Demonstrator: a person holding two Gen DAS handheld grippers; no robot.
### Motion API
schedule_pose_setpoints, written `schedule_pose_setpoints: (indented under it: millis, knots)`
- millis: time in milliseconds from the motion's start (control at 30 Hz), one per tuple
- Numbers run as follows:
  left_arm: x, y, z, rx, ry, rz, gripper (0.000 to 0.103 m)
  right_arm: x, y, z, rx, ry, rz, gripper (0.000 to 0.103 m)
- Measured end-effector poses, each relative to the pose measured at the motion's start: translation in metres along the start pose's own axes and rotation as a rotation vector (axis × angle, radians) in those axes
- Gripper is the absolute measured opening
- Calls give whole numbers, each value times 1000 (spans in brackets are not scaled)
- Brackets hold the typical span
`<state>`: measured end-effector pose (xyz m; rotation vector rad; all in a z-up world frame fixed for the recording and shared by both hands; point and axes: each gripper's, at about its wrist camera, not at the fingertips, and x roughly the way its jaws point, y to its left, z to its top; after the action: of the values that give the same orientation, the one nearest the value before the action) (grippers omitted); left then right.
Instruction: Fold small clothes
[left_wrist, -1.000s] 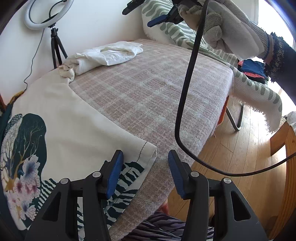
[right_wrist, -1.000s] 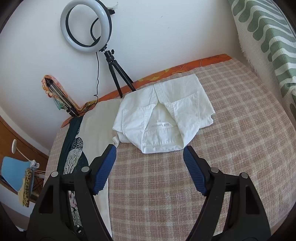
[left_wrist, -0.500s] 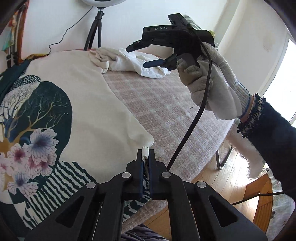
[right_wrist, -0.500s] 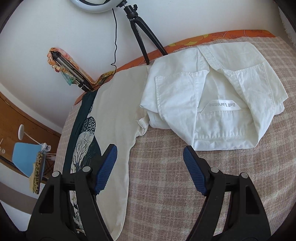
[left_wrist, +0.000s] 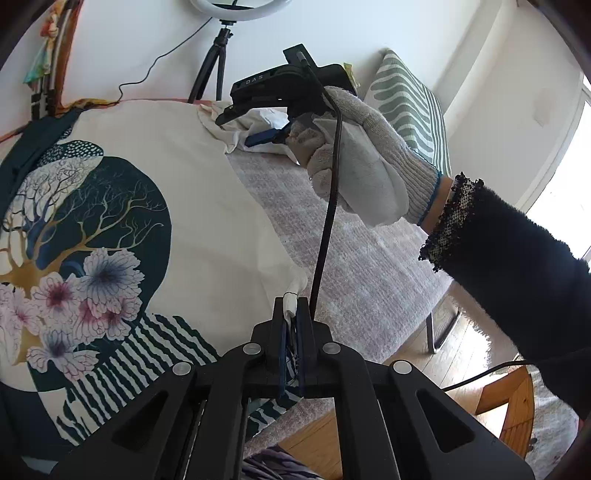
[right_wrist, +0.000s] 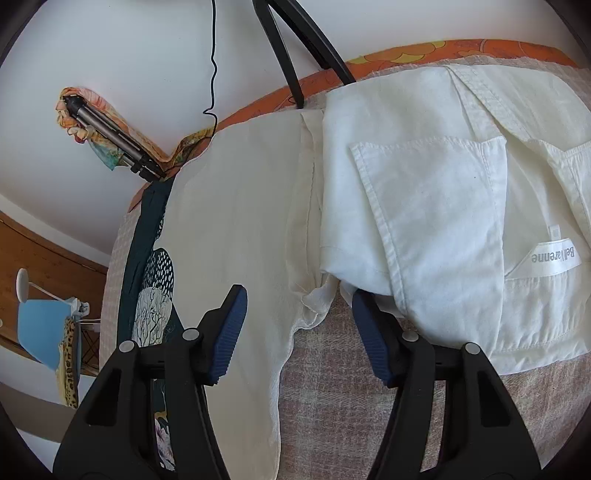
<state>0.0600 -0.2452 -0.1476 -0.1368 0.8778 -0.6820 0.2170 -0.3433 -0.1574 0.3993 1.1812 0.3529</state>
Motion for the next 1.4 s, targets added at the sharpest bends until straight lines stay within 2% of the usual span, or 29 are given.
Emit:
schedule_pose_setpoints:
  millis: [167,267,500,767,1067,1400]
  knots:
    - [-2,5,-1,-19,-6,-12,3,12,9,4,-23,21,-83,39]
    - [-4,10,-2,-31,-13,-15,3,21,11,7,-24,38,-148,11]
    - [-18,25,-8,-79,-50,-3,3,9,35,18,-62,-22,-192,7]
    - [-42,42,-22,-127,-81,8,3,3,116,29,-225,-68,-202,7]
    - [-70,77,-38,-222,-113,42,3,51,218,11,-441,-11,-219,6]
    - [-81,108,-56,-293,-99,74,3,116,270,-15,-550,75,-242,6]
